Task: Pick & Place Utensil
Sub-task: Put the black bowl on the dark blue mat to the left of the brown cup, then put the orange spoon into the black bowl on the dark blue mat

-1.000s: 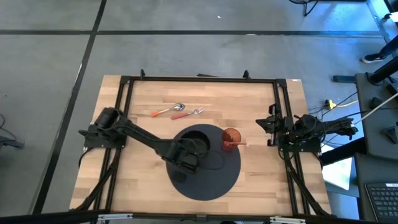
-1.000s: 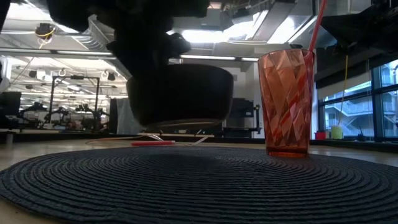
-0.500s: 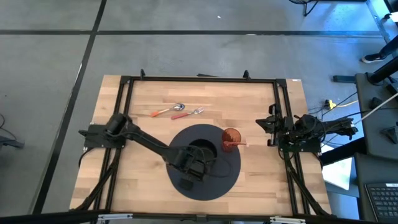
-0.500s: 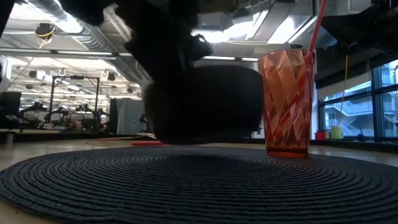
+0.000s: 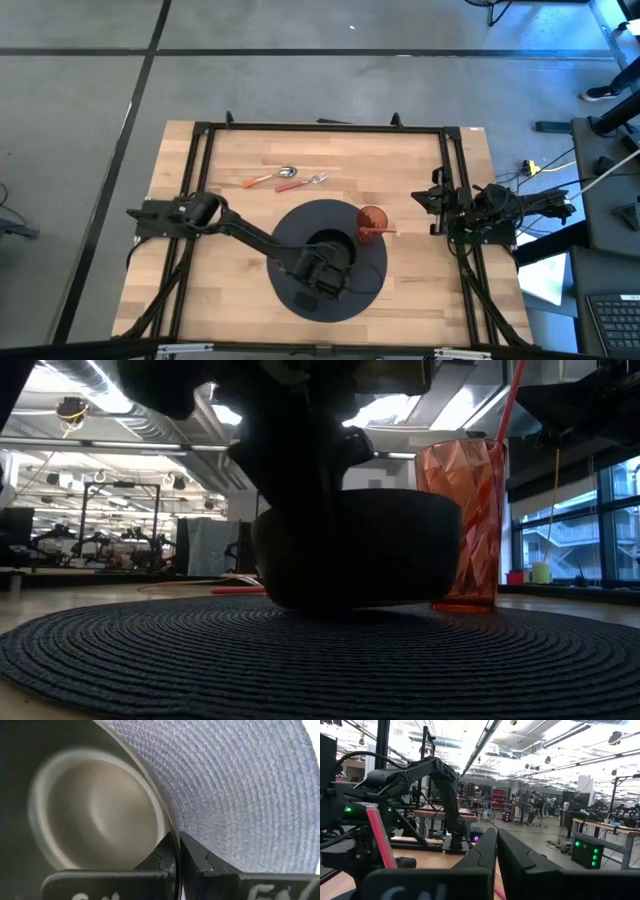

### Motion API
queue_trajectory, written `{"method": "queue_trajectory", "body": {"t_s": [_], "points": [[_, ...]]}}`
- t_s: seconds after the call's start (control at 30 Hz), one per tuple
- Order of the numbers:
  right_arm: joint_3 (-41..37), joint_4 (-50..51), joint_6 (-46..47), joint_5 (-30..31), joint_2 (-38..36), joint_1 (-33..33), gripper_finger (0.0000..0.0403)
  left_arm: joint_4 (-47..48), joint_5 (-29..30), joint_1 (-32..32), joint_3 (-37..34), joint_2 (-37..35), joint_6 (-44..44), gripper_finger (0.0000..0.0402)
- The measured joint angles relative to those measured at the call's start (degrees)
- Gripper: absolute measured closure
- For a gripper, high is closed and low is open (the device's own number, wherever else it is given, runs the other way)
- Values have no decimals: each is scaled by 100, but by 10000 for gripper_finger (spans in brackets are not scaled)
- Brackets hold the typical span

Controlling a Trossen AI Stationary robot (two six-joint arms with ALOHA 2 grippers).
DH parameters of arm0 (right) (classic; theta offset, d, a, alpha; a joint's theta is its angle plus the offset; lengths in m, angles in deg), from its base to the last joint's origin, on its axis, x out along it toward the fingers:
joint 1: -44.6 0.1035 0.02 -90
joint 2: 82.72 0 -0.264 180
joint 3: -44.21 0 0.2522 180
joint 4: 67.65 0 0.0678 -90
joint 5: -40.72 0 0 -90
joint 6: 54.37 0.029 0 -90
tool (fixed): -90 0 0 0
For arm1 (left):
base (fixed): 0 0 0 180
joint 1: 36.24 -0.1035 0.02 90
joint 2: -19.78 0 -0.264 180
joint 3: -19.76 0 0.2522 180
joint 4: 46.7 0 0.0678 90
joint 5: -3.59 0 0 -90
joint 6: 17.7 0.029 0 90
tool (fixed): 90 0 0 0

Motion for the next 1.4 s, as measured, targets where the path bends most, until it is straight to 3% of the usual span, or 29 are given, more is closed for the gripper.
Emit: {"method": "queue_trajectory", "body": {"t_s": [0.57,1.1,1.4], "points": [[0,0,-1,-1,0,0,386,-54,-209,69,28,317,-194,393],[0,0,0,-1,0,-1,386,94,-328,143,661,343,-314,293],[0,2,-2,-1,0,-2,386,1033,-148,335,1395,202,-95,259]]}}
